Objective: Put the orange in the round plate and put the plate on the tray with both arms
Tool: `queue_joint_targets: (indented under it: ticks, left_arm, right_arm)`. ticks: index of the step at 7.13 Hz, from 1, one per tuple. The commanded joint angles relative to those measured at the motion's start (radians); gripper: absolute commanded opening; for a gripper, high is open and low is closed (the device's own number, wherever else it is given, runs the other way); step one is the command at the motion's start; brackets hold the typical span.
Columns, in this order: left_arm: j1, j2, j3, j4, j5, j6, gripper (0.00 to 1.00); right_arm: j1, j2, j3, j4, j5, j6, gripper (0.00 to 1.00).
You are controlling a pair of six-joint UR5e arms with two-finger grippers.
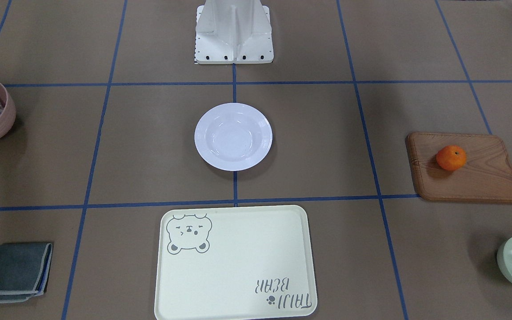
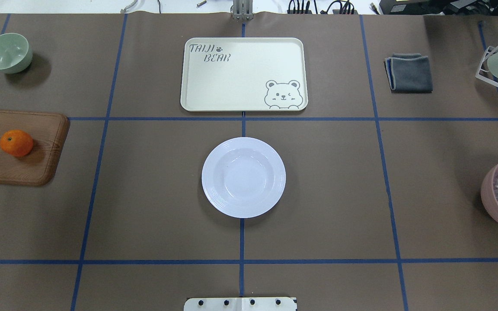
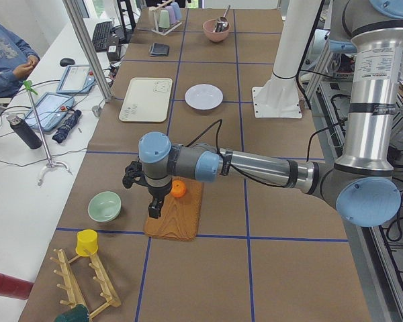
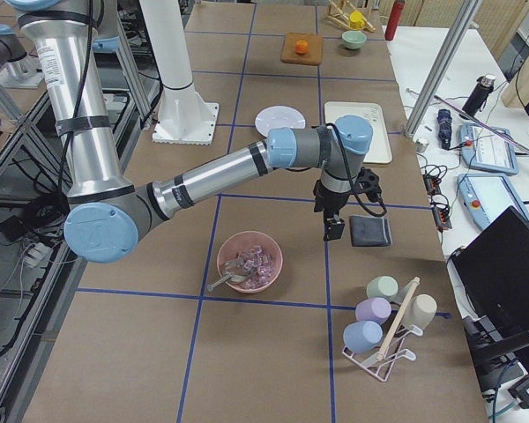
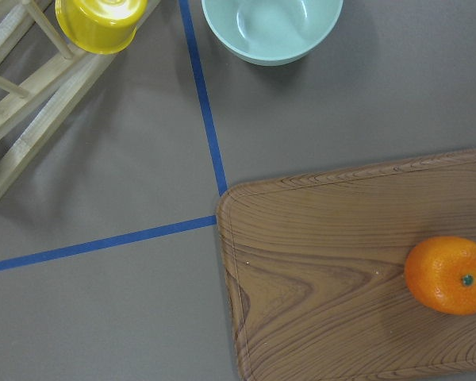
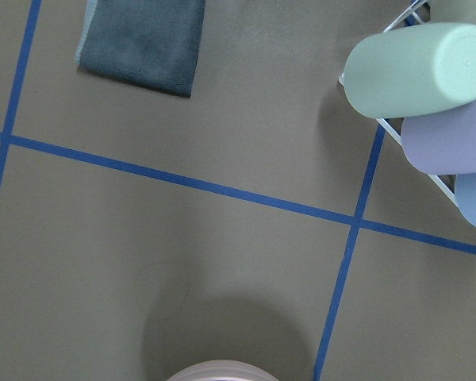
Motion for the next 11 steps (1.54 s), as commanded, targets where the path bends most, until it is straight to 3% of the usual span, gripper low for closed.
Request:
queue_joint_targets:
  ticks: [1,4,6,10,11]
  left_arm:
    - [0.036,-0.001,-0.004,-0.008,-0.001,-0.081,0.99]
    - [0.036,-0.004,-0.005,-0.002,-0.021,-0.091,0.99]
    - [0.036,-0.018,-0.019,0.003,-0.012,-0.095,0.99]
    - [0.041,-0.006,-0.004,-0.025,-0.013,-0.107,0.99]
    - [0.096,-0.012,-0.002,-0.028,-0.011,-0.106,0.99]
  right_arm:
    - [0.004,-0.031,0.041,0.002,0.008,0.051,1.00]
    - [0.003,-0.041,0.064,0.036,0.054,0.269,1.00]
    - [-0.005,-0.097,0.029,0.230,0.057,0.298,1.00]
    - [-0.006,-0.140,0.024,0.310,0.060,0.303,1.00]
    - [-0.006,-0.140,0.042,0.312,0.074,0.299,1.00]
